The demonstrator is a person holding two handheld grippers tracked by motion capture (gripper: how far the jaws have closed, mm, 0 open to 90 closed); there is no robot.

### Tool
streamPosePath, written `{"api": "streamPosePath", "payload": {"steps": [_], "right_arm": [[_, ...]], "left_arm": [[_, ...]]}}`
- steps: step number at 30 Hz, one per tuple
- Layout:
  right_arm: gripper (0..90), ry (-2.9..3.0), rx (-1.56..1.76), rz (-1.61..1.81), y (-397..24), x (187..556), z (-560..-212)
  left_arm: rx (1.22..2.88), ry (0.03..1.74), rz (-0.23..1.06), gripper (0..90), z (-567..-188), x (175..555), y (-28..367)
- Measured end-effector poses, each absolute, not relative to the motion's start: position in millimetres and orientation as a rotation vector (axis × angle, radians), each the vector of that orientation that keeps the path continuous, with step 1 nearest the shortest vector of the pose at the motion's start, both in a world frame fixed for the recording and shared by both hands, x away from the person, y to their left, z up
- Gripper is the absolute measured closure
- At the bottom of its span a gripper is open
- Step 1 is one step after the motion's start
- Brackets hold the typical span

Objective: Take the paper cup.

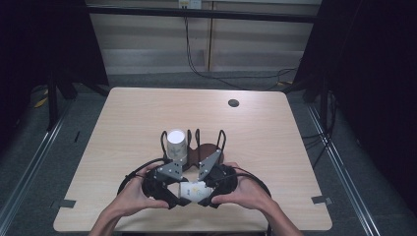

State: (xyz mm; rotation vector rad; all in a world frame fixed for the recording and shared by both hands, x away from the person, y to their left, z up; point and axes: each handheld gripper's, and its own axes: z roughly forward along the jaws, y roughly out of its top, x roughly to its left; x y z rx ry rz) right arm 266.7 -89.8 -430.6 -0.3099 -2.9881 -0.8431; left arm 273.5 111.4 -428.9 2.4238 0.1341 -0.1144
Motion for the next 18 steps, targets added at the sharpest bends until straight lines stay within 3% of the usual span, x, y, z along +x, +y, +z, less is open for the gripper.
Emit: {"api": "streamPosePath", "payload": {"steps": [18], "right_arm": [[23.8,-2.961,-0.33,-0.948,-93.4,266.6,-429.7]], "left_arm": [[2.383,0.142,-0.112,37.0,-429.3,272.6,114.2]]}}
